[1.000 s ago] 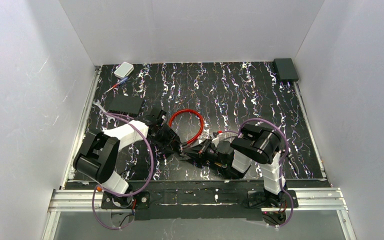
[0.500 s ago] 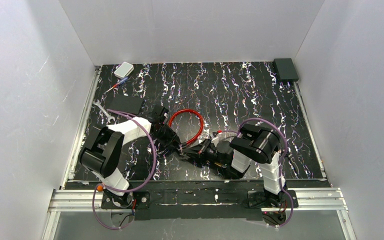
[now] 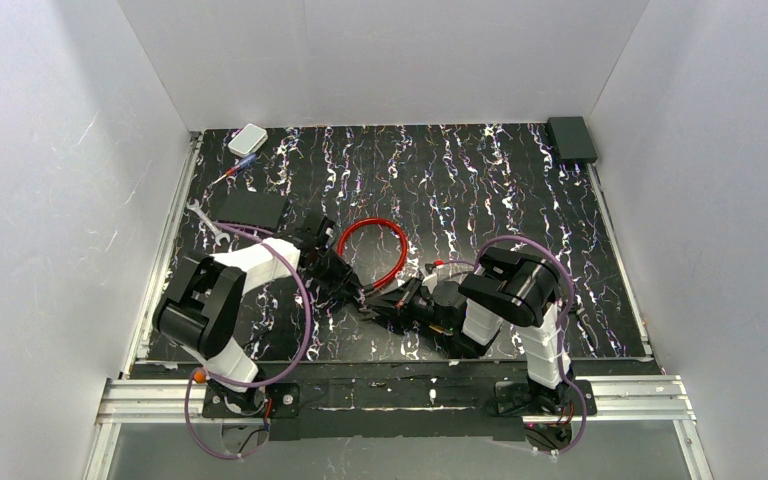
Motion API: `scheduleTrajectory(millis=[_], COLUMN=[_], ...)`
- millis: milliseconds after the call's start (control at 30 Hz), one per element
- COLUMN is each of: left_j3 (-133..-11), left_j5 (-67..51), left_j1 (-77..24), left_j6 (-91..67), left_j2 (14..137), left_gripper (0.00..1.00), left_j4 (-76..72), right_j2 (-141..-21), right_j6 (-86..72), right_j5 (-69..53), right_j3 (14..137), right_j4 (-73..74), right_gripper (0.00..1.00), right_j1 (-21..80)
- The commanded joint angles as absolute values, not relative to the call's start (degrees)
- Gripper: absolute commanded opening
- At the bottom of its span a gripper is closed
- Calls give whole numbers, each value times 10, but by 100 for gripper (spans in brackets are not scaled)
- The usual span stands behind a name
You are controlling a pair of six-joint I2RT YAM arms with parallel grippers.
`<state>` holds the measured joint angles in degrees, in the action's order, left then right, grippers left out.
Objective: Unlock with the key
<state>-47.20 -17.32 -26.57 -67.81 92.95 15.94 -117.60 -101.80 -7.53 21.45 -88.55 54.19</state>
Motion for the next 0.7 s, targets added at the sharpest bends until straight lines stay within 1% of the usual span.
scheduleTrajectory(millis=[0,200,467,667], left_j3=[-425,-346,-335,-331], left_j5=[-167,-165,-129,-90], left_j1=[-268,-267,-268,-268], left_j6=[-703,-752,-766,-786], left_j2=[853,743,606,517], left_gripper=[0,0,0,0], left_j4=[118,-29,-53,-104], right_j2=[-1202,-1155,-1095,-1034], right_j6=[-1121,-1136,-1166,-1183], right_j5=[-73,-60,-39,-15], right_j3=[210,212,243,298], right_j4=[-1024,-1024,-1016,-954], right_gripper=[1,1,1,1], right_j1=[534,534,538,557])
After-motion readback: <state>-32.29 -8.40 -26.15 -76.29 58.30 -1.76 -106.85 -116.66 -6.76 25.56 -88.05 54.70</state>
